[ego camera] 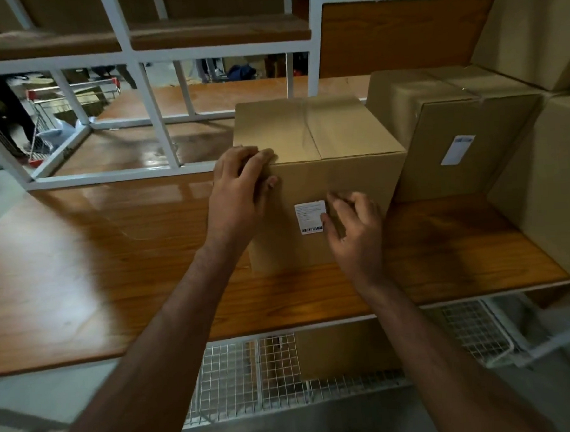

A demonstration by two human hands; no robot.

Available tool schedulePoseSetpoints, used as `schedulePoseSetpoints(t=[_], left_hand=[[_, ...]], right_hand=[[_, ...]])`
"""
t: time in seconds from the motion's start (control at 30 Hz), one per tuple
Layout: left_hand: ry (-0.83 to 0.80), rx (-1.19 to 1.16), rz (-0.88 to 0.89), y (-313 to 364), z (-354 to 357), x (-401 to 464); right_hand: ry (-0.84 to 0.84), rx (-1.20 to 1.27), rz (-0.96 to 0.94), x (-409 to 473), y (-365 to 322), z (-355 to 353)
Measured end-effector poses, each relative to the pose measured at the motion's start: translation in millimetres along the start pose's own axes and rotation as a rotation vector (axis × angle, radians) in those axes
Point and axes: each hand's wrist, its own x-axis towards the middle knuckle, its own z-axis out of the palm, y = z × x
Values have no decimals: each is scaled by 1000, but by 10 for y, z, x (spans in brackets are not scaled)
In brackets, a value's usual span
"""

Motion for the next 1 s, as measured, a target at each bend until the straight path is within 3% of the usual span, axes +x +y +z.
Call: schedulePoseSetpoints(t=[0.4,1.0], left_hand=[[17,-47,-19,-30,27,-25],[19,-67,-33,-39,28,-36]], right_hand=[[45,23,113,5,-108,59],[96,-40,138,-27,-174,161]])
